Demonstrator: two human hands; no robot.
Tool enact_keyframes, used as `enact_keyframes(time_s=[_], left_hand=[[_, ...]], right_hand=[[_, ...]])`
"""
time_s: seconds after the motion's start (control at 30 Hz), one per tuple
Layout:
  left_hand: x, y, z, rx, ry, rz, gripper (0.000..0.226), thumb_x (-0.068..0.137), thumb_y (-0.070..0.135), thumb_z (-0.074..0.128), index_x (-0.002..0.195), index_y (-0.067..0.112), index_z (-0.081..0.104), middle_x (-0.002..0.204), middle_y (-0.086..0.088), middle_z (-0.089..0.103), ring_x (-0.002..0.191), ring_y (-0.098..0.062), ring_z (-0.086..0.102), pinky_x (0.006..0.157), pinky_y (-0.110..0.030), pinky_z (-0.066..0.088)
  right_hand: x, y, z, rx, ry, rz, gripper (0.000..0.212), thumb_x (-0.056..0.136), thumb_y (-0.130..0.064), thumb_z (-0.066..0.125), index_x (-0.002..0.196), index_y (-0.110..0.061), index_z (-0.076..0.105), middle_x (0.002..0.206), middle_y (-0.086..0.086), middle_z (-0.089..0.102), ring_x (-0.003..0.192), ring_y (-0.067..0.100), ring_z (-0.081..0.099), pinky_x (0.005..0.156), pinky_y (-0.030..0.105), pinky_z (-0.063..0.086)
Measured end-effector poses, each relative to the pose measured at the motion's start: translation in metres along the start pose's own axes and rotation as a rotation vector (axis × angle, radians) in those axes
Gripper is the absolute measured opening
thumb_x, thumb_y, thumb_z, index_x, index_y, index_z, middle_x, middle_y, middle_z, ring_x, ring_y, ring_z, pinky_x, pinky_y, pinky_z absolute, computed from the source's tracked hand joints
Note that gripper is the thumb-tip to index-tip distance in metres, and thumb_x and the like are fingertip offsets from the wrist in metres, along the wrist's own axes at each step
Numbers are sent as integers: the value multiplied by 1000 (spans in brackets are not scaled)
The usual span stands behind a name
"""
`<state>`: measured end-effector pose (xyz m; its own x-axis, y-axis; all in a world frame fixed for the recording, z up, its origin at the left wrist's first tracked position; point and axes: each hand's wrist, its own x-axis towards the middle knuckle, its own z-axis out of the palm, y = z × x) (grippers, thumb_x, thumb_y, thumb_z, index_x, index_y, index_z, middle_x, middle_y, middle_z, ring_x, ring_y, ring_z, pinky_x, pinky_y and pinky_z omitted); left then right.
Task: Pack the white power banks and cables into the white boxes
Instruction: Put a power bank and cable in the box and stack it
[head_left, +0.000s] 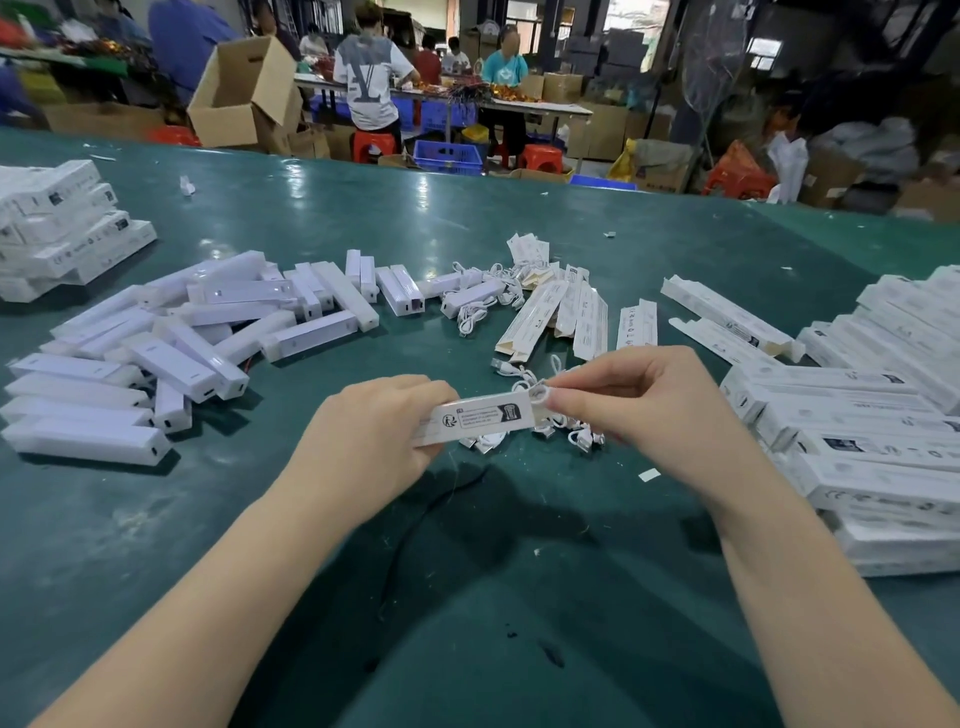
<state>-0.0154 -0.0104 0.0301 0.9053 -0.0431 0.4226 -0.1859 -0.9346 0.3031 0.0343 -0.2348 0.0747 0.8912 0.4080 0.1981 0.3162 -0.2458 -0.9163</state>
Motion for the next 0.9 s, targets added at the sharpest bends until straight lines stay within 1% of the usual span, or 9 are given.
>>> enact_keyframes(time_s=[0.1, 0.23, 0.33, 0.4, 0.57, 0.67, 0.77, 0.83, 0.9], left_hand=[[-2, 1, 1, -20, 4, 1, 18, 85, 22, 64, 99, 32, 66, 87, 12, 61, 82, -18, 58, 68, -37, 49], [-2, 3, 5, -39, -16, 5, 17, 85, 25, 63, 99, 33, 66, 86, 11, 62, 80, -20, 58, 68, -38, 50], [-1, 1, 6, -39, 4, -30, 14, 85, 27, 64, 98, 33, 66, 83, 12, 61, 79, -21, 57, 68, -38, 49], [-1, 0, 6, -48, 35, -59, 12, 84, 28, 65, 95, 31, 66, 79, 12, 59, 79, -23, 57, 69, -38, 49], [0, 0, 6, -115, 54, -92, 14, 79, 25, 69, 74, 32, 57, 60, 12, 48, 65, -18, 50, 58, -32, 42], [-1, 1, 9, -149, 37, -96, 27, 78, 25, 69, 64, 28, 47, 56, 8, 50, 59, -14, 48, 52, -27, 35], [-1, 4, 11, -186, 47, -155, 22, 78, 28, 69, 66, 23, 51, 61, 11, 54, 59, -12, 47, 50, -24, 34], [1, 5, 11, -234, 68, -229, 13, 78, 29, 69, 73, 22, 59, 59, 8, 56, 59, -11, 50, 55, -28, 41], [1, 5, 10, -282, 94, -284, 10, 79, 28, 70, 76, 23, 62, 61, 9, 59, 59, -8, 51, 53, -28, 41]], right_hand=[[0, 0, 4, -7, -31, 38, 9, 72, -23, 85, 75, -30, 80, 74, -5, 76, 57, 1, 59, 52, 10, 42], [2, 3, 19, 52, 48, 34, 18, 73, -5, 77, 64, -21, 76, 56, -9, 68, 45, -2, 53, 47, 8, 39], [1, 4, 20, 76, 36, 23, 14, 82, -9, 73, 75, -20, 78, 55, -8, 67, 43, 0, 49, 45, 9, 37], [0, 2, 16, 123, -18, -4, 13, 90, -12, 68, 89, -21, 78, 71, -4, 73, 50, 3, 54, 47, 14, 38], [-1, 4, 20, -21, 62, -215, 46, 82, 5, 62, 100, -36, 74, 107, -5, 64, 75, 9, 55, 64, 20, 46], [-1, 5, 25, -69, 162, -277, 34, 83, -1, 72, 88, -35, 76, 105, -6, 63, 80, 11, 56, 69, 20, 45], [-2, 7, 34, -108, 264, -298, 31, 86, -9, 72, 90, -40, 74, 115, -8, 61, 108, 13, 56, 87, 20, 45], [-2, 8, 41, -95, 212, -258, 40, 91, -10, 65, 100, -49, 68, 130, -8, 53, 126, 12, 47, 101, 15, 38], [-3, 9, 48, -15, 59, -226, 48, 94, -8, 56, 118, -49, 60, 128, -1, 51, 127, 14, 47, 112, 23, 35]])
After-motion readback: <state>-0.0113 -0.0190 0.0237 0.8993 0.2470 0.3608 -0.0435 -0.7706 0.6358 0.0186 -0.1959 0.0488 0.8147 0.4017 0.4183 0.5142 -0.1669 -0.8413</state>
